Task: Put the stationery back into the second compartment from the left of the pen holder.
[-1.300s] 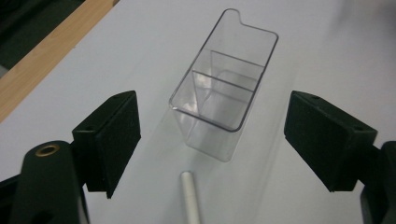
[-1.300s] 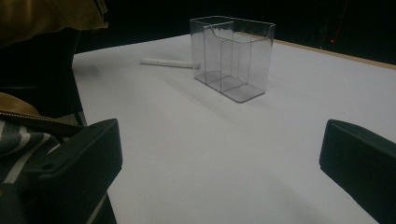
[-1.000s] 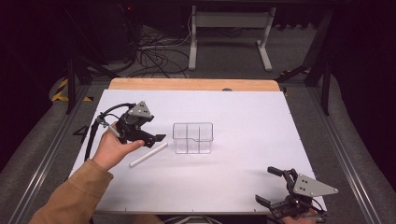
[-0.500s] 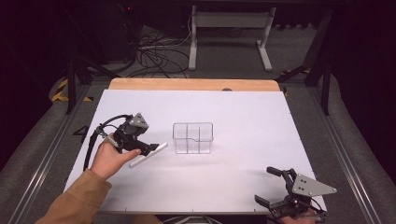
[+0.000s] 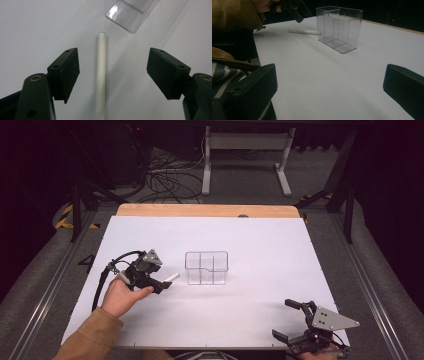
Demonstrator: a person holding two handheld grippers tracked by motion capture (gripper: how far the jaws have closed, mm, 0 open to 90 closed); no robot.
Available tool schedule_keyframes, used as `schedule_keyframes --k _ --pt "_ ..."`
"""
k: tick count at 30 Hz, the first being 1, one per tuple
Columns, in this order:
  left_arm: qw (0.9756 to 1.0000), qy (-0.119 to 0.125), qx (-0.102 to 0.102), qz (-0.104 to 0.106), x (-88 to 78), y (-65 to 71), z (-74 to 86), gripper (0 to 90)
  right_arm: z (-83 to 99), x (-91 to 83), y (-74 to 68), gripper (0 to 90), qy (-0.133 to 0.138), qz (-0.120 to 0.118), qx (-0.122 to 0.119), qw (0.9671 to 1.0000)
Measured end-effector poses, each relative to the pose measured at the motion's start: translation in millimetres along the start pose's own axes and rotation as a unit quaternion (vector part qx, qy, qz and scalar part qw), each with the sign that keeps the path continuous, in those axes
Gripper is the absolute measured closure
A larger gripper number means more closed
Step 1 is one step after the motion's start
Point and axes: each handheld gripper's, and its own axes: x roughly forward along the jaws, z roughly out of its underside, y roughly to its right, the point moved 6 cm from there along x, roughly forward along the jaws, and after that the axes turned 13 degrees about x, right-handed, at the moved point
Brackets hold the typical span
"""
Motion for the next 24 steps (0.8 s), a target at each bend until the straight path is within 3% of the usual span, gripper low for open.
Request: schedule_keyframes --k 7,13,18,22,24 --pt "1.0 0.006 -0.001 -0.004 2.6 0.0 6.4 27.2 0.3 0.6 0.1 0.0 -0.002 -0.001 0.0 1.0" --pt "0.9999 -0.011 -0.006 -0.012 8.5 0.4 15.3 27.3 0.8 0.9 -0.7 0.0 -0.004 -0.001 -0.002 1.0" --pt "0.9998 -0.011 -0.011 -0.009 10.9 1.6 16.8 27.7 0.9 0.7 -0.3 0.0 -0.004 -0.001 -0.001 1.0" --pt "0.9995 -0.024 -0.008 -0.019 15.1 1.6 17.5 28.2 1.2 1.3 -0.4 0.0 -0.005 -0.001 -0.002 1.0" --pt "0.9993 -0.024 -0.017 -0.024 16.4 0.8 17.4 28.3 1.2 1.3 -0.2 0.0 -0.005 -0.001 0.0 1.0"
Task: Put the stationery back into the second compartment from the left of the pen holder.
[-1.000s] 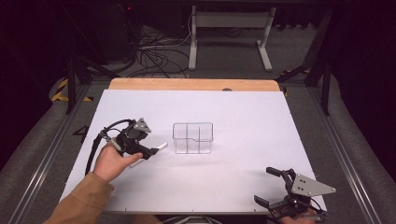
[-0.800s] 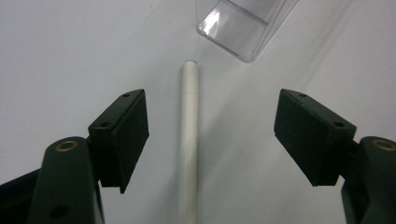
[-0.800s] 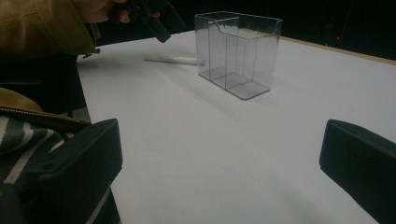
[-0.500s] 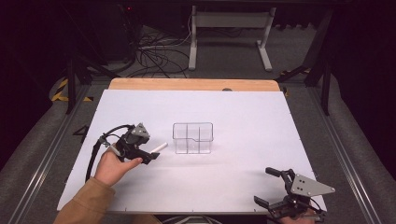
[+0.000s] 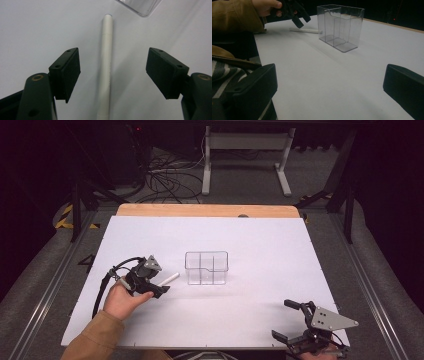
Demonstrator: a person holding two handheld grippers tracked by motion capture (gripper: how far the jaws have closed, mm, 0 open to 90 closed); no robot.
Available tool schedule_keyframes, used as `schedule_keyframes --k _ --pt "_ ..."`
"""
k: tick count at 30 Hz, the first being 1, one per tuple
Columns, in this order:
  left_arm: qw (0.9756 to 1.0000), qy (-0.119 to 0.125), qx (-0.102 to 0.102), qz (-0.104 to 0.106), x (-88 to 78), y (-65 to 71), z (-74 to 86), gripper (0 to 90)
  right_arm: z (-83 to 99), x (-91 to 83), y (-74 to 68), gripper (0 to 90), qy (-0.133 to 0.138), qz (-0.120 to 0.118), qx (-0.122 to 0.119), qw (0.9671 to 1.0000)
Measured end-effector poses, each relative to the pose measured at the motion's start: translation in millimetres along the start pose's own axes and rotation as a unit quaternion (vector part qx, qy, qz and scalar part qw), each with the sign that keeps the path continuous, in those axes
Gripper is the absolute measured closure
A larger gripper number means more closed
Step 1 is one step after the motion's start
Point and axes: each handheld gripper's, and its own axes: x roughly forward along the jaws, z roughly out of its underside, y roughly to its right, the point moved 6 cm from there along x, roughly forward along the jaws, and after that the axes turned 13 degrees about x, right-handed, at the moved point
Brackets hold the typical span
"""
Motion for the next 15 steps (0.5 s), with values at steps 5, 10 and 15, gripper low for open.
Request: schedule_keyframes --k 5,10,15 --pt "0.9999 -0.002 -0.015 0.0 0.7 -1.6 -1.7 31.2 0.4 0.6 0.4 0.0 -0.002 -0.001 0.001 1.0" --pt "0.9996 -0.022 -0.011 0.01 4.1 -0.1 -2.4 41.3 0.6 1.5 0.7 0.0 -0.001 -0.004 0.004 1.0" --pt "0.9983 -0.056 -0.006 0.011 7.3 -0.2 -2.7 50.5 0.5 1.7 0.6 0.0 -0.001 -0.005 0.004 1.0"
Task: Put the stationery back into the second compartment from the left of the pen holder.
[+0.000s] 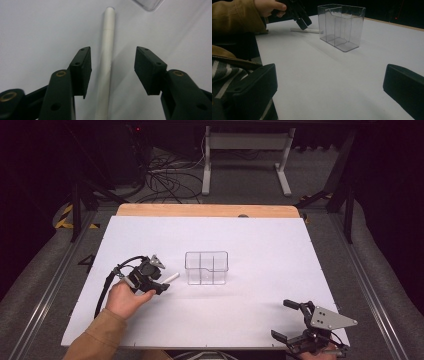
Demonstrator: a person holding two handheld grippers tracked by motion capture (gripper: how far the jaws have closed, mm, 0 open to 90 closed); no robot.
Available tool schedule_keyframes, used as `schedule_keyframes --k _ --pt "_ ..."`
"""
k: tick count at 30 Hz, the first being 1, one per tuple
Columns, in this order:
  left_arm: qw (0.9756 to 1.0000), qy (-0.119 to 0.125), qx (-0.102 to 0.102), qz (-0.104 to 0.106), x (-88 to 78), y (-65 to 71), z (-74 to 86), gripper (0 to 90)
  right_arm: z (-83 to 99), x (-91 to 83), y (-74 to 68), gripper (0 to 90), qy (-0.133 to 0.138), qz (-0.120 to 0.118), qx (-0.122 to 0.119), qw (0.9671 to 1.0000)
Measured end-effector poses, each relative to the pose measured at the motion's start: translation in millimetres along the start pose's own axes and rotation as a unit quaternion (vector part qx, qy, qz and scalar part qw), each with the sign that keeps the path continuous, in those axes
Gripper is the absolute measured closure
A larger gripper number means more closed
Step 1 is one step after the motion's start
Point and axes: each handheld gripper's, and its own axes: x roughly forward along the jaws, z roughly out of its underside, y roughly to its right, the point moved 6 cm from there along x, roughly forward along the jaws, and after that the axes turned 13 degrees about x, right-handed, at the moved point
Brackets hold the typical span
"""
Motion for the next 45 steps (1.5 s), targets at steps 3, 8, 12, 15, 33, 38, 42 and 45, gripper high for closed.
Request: schedule_keyframes --k 3,8,12,15,33,38,42,45 --pt "0.9997 -0.023 -0.001 0.008 4.9 0.6 0.9 52.0 0.3 0.1 0.1 0.0 -0.001 0.0 0.0 1.0" --pt "0.9992 -0.039 0.002 0.007 7.4 -0.5 1.5 57.9 0.5 0.1 -0.1 0.0 -0.002 -0.001 0.0 1.0" --pt "0.9988 -0.049 0.007 0.007 8.3 -1.6 1.3 68.1 0.5 0.2 -0.3 0.0 -0.002 -0.001 0.0 1.0" --pt "0.9983 -0.056 0.016 0.004 10.7 -1.4 1.5 71.1 0.4 0.2 -0.4 0.0 -0.003 -0.002 -0.002 1.0" --pt "0.9967 -0.069 0.042 0.003 6.2 -1.6 -0.3 78.4 0.1 -0.9 -0.3 0.0 0.0 0.0 -0.003 1.0" --pt "0.9978 -0.049 0.043 -0.009 -2.8 -2.2 -3.8 78.4 -0.1 -1.1 -0.8 0.0 0.0 -0.001 -0.003 1.0" --pt "0.9991 -0.016 0.038 -0.015 -13.9 -3.5 -7.8 78.4 -0.1 -1.0 -0.8 0.0 0.0 -0.001 -0.004 1.0" --pt "0.9993 0.022 0.029 -0.011 -23.2 -4.3 -11.5 78.4 -0.2 -1.0 -0.7 0.0 0.0 -0.001 -0.004 1.0"
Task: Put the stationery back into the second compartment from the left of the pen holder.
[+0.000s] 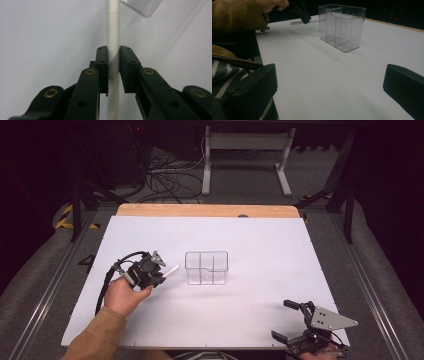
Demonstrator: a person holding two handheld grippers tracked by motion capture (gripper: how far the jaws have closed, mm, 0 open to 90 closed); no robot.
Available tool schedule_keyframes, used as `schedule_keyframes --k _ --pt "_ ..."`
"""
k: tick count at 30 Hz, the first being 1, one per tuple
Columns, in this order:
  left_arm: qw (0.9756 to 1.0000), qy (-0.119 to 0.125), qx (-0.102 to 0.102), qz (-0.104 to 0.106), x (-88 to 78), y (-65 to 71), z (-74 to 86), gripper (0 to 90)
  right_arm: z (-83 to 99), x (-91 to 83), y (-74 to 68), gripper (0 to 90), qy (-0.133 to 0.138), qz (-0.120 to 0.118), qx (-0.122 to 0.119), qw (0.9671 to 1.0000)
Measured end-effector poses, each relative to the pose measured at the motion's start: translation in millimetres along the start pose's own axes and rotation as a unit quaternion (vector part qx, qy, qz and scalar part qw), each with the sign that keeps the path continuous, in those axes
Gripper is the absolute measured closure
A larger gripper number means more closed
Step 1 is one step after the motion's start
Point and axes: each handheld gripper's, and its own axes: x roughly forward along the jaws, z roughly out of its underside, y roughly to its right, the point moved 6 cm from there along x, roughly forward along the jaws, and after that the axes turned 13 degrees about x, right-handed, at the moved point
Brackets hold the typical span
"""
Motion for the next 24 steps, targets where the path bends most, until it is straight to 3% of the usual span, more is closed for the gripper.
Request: schedule_keyframes --k 10,18,24 --pt "0.9966 0.075 -0.002 -0.033 -22.1 -4.8 -8.9 78.4 0.0 0.0 0.0 0.0 0.001 0.001 0.0 1.0" --pt "0.9898 0.138 -0.019 -0.032 -38.4 -8.0 -15.6 78.4 0.0 -0.2 0.0 0.0 0.001 0.001 0.001 1.0" --pt "0.983 0.18 -0.029 -0.026 -48.3 -9.8 -21.1 78.4 0.0 0.0 0.1 0.0 0.0 0.001 0.0 1.0"
